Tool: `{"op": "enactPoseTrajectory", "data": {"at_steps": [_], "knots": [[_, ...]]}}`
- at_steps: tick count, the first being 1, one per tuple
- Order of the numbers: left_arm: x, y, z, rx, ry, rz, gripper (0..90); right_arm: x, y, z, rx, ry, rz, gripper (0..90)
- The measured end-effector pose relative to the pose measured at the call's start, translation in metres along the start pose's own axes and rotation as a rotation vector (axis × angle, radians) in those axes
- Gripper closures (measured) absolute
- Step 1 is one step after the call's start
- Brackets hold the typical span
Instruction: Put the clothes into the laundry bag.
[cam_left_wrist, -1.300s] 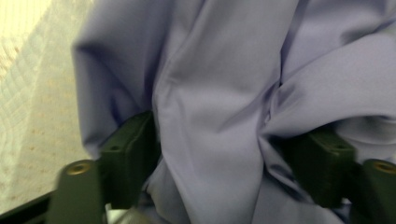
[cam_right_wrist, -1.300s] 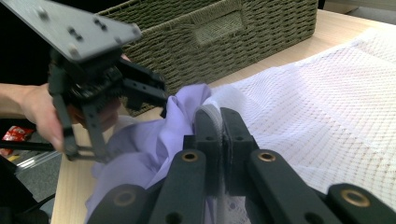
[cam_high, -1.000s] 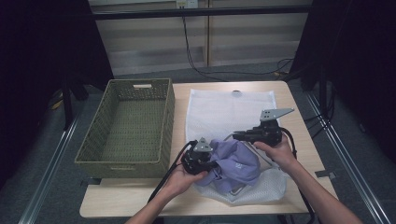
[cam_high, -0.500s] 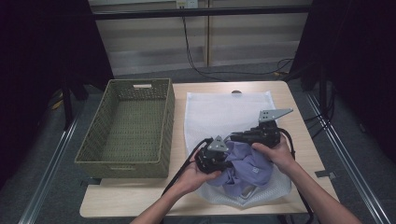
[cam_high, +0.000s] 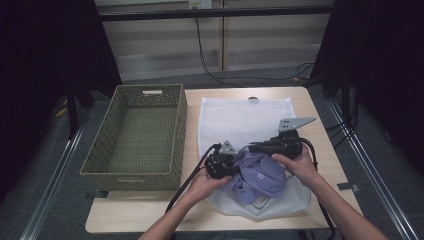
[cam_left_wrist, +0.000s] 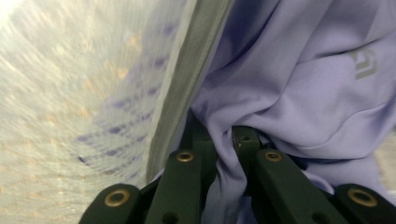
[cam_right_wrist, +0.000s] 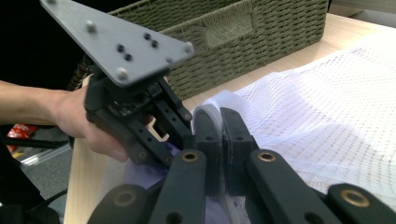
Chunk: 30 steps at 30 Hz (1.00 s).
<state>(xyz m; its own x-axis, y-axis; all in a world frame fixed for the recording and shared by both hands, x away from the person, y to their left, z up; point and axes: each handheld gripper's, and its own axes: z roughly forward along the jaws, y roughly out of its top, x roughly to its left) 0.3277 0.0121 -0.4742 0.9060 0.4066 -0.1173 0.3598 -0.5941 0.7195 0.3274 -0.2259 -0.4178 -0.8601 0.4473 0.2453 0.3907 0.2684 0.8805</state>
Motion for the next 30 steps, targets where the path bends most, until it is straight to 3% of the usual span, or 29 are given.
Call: {"op": "enactPoseTrajectory", "data": {"at_steps": [1,7,18,23,30], "knots": [[-0.001,-0.002,0.004,-0.003,0.004,-0.016,84.0,0.001,0.0,0.0,0.002,0.0,-0.002,87.9],[-0.001,-0.008,0.013,0.013,0.007,-0.013,83.2,0.006,-0.002,0.001,0.029,-0.006,-0.014,87.8],[-0.002,-0.013,0.017,0.002,0.009,-0.006,83.2,0.007,-0.023,-0.015,0.056,-0.009,0.029,87.3],[-0.004,-0.011,0.016,0.035,0.04,0.024,83.1,0.01,-0.03,-0.019,0.056,0.004,0.049,87.3],[-0.003,-0.013,0.017,0.013,0.014,0.007,81.9,0.015,-0.051,-0.015,0.12,-0.002,0.059,87.5]]}}
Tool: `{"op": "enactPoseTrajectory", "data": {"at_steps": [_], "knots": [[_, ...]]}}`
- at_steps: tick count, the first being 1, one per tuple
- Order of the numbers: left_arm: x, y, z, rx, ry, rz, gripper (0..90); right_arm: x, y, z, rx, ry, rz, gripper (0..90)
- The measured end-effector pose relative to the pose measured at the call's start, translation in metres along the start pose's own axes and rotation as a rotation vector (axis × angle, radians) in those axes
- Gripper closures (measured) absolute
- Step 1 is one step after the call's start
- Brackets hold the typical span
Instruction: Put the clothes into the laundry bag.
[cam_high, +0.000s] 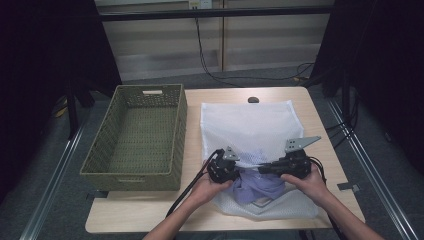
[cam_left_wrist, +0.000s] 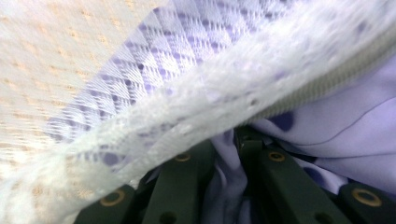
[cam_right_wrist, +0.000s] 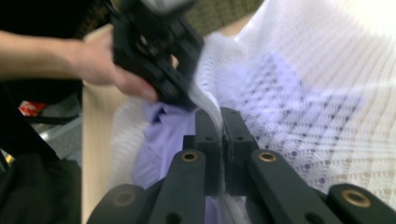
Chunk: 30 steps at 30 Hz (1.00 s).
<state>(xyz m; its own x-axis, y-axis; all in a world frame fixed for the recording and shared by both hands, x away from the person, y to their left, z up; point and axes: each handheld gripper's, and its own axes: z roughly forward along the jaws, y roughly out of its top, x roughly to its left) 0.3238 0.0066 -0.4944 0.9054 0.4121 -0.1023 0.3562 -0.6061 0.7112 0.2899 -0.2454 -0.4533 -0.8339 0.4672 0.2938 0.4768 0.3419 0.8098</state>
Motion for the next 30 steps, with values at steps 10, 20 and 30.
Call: {"op": "enactPoseTrajectory", "data": {"at_steps": [10,20,30], "knots": [[-0.001,0.0,-0.017,-0.013,-0.071,-0.014,65.1,-0.012,-0.007,0.012,0.043,-0.023,0.013,87.7],[-0.021,-0.011,-0.046,-0.064,-0.123,0.0,34.0,-0.018,-0.009,0.015,0.053,-0.033,0.026,87.7],[-0.043,-0.015,-0.028,0.011,-0.13,0.109,23.5,-0.02,-0.009,0.018,0.059,-0.027,0.036,87.7]]}}
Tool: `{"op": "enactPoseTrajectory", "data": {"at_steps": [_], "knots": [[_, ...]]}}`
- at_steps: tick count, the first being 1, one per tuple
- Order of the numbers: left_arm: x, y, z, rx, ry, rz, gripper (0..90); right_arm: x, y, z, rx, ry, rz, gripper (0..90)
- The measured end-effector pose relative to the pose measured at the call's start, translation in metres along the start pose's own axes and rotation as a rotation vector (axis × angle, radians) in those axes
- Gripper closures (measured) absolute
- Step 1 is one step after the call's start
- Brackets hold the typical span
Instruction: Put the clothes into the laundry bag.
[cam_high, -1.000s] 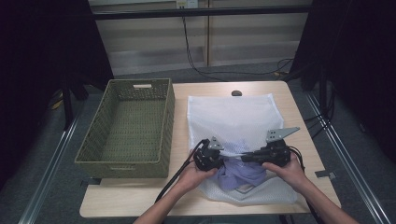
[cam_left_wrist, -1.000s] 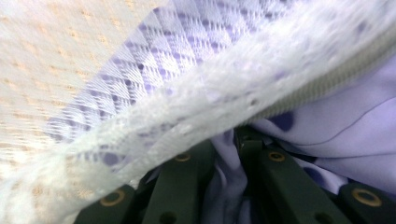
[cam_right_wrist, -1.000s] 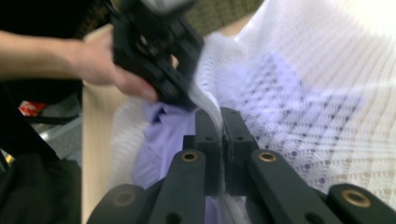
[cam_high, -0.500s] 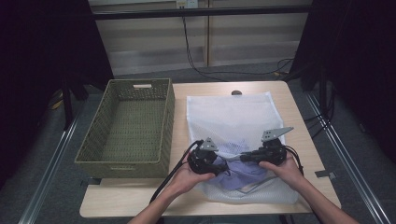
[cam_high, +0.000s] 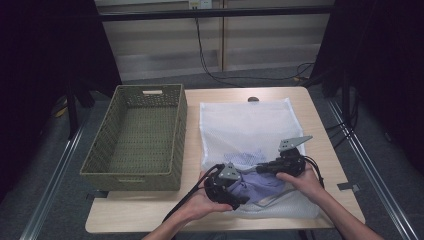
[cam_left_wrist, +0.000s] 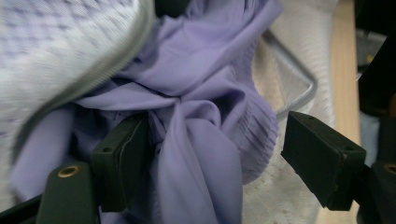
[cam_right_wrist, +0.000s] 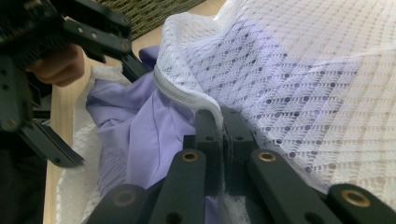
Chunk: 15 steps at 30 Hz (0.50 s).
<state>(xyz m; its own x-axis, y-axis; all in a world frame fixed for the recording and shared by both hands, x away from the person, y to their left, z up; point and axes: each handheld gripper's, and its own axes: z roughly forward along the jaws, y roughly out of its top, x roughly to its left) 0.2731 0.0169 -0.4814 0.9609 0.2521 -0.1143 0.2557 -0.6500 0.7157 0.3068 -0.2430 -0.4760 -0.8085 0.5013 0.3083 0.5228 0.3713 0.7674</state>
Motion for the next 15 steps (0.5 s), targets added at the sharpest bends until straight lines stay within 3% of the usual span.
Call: {"op": "enactPoseTrajectory", "data": {"at_steps": [1,6,9,11,13,14,15], "knots": [[0.0,0.0,0.002,0.028,0.001,0.014,23.5,0.0,0.0,0.0,0.001,0.0,-0.001,87.7],[-0.003,-0.002,0.013,0.037,0.004,0.046,19.5,0.0,0.0,0.001,0.005,0.002,0.0,87.7],[-0.007,-0.004,0.016,0.048,0.039,0.075,18.1,0.0,0.0,0.002,0.006,0.004,-0.002,87.6],[-0.007,-0.003,0.014,0.07,0.074,0.115,24.7,0.0,0.0,0.002,0.007,0.002,-0.002,87.6],[-0.005,-0.003,0.013,0.068,0.074,0.117,34.6,0.0,-0.001,0.002,0.006,0.003,-0.002,87.6],[-0.002,-0.003,0.01,0.065,0.067,0.096,34.6,0.0,-0.001,0.002,0.006,0.004,-0.002,87.6],[0.004,-0.001,0.007,0.054,0.033,0.071,45.5,0.0,0.0,0.002,0.005,0.003,0.0,87.6]]}}
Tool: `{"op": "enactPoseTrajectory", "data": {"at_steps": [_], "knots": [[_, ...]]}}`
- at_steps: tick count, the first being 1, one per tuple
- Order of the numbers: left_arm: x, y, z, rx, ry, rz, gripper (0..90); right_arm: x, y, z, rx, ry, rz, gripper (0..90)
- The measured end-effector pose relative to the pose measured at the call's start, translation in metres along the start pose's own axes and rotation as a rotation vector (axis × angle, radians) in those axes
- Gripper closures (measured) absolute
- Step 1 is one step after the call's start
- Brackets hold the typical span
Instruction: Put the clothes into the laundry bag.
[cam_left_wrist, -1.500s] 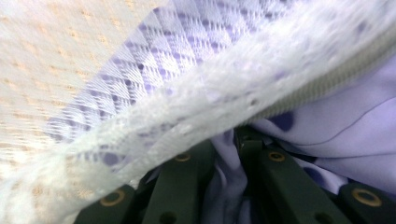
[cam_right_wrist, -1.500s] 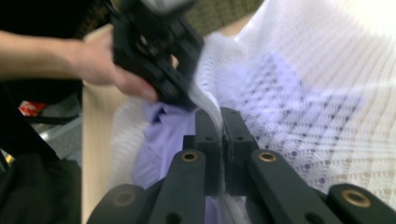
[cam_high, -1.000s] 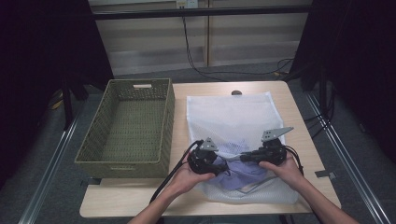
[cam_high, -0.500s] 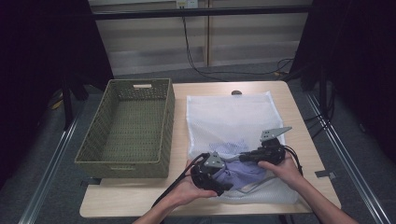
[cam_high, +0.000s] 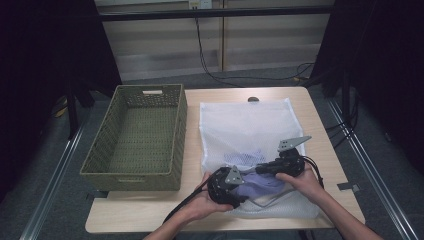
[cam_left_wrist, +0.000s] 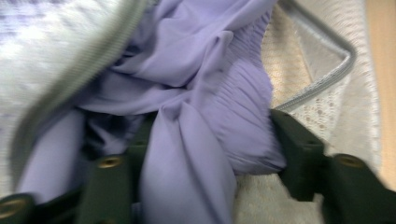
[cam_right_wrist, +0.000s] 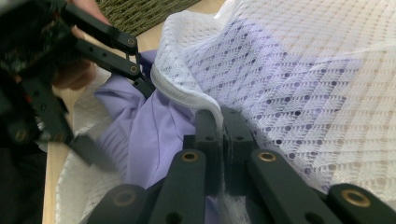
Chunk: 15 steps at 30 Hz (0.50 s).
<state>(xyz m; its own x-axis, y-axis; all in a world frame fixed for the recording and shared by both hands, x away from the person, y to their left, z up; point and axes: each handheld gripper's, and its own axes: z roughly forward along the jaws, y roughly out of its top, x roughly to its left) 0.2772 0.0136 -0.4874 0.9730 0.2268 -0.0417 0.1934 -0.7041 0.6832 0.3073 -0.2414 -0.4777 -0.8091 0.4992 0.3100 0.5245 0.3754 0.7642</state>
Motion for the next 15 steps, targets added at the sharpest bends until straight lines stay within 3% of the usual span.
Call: {"op": "enactPoseTrajectory", "data": {"at_steps": [2,3,6,8,10,13,14,15], "knots": [[0.004,0.0,-0.001,-0.016,-0.022,-0.031,48.2,0.0,0.0,-0.001,0.001,0.006,0.006,87.6],[0.004,0.002,-0.002,0.003,-0.02,-0.028,49.2,0.0,0.0,-0.001,0.001,0.007,0.009,87.6],[0.008,0.006,-0.007,-0.031,-0.053,-0.051,55.3,-0.001,0.003,-0.002,-0.001,0.007,0.016,87.7],[0.008,0.01,-0.008,-0.051,-0.049,-0.075,60.4,0.0,0.005,-0.005,-0.013,0.009,0.009,87.7],[0.008,0.013,-0.01,-0.042,-0.038,-0.058,62.1,0.003,0.008,-0.006,-0.018,0.009,0.007,87.7],[0.006,0.019,-0.01,-0.066,-0.025,-0.076,64.3,0.007,0.011,-0.008,-0.031,0.016,-0.005,87.8],[0.007,0.021,-0.012,-0.056,-0.02,-0.056,64.5,0.008,0.013,-0.009,-0.035,0.017,-0.008,87.8],[0.007,0.023,-0.012,-0.062,-0.02,-0.062,64.6,0.01,0.015,-0.01,-0.042,0.018,-0.007,87.8]]}}
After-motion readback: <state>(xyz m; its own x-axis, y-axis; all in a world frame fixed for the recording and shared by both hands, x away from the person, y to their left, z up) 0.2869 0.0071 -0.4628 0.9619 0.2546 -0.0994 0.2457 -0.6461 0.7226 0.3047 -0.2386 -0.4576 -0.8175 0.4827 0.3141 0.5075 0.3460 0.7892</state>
